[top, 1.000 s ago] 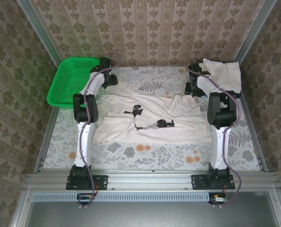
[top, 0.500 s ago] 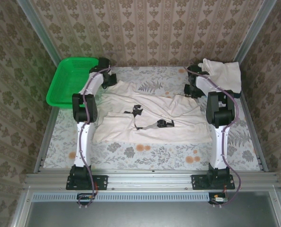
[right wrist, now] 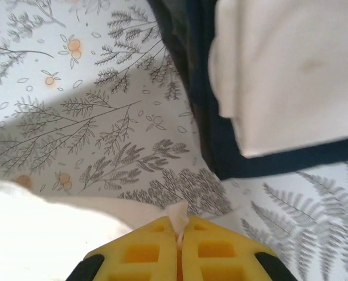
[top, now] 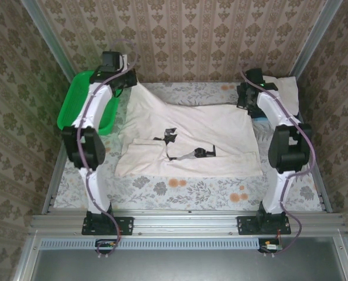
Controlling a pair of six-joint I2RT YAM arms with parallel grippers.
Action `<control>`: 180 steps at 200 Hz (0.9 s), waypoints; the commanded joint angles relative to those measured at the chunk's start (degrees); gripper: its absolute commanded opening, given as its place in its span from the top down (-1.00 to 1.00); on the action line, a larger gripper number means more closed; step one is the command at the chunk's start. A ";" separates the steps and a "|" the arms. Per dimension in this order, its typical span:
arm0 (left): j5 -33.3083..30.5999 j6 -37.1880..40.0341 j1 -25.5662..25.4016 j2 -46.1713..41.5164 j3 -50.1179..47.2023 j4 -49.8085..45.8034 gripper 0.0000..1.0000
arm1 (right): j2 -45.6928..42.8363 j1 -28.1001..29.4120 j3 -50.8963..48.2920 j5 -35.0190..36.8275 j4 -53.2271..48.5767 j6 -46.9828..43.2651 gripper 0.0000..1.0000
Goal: Fold and stack the t-shirts
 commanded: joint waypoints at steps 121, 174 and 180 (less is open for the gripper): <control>1.00 -2.46 4.53 -27.42 -40.49 19.93 1.00 | -11.60 -12.20 -20.60 -15.55 15.84 7.10 0.94; -0.90 -1.54 4.53 -34.03 -46.17 15.65 1.00 | -14.65 -12.20 -25.83 -16.04 14.36 6.77 0.92; -1.44 -1.76 4.53 -36.44 -49.32 15.62 1.00 | -15.65 -12.20 -27.89 -16.00 14.27 7.45 0.92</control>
